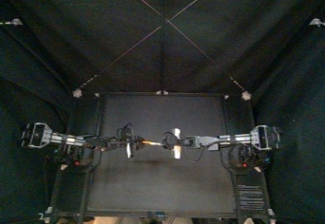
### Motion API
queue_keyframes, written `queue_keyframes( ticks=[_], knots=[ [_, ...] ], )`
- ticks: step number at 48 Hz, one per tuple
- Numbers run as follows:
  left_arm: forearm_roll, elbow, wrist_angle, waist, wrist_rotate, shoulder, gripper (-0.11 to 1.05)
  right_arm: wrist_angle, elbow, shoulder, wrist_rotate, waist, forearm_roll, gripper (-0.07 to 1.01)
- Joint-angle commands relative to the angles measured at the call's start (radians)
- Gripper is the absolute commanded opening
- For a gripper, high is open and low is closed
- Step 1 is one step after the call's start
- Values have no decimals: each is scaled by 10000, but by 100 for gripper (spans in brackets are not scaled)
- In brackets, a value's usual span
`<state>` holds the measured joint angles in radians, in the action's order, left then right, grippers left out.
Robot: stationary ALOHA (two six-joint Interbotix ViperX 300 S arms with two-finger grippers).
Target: Uncap the pen
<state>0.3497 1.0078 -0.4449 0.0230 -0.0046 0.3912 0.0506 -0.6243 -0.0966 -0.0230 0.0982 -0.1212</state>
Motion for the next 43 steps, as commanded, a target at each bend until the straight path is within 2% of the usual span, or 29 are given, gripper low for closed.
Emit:
queue_keyframes(
  ticks=[1, 11, 27, 43],
  knots=[
    [0, -61, -31, -15, 15, 215, 50, 15, 215, -184, -31, 31, 15, 56],
    [0, 199, 15, -15, 31, 598, 50, -61, 77, -199, -31, 31, 77, 56],
    [0, 598, 430, -31, 15, 1519, 50, -77, -230, -491, -61, 46, 107, 56],
    [-15, 966, 752, -31, 15, 2056, 50, -92, -598, -874, -46, 77, 138, 56]
  ],
)
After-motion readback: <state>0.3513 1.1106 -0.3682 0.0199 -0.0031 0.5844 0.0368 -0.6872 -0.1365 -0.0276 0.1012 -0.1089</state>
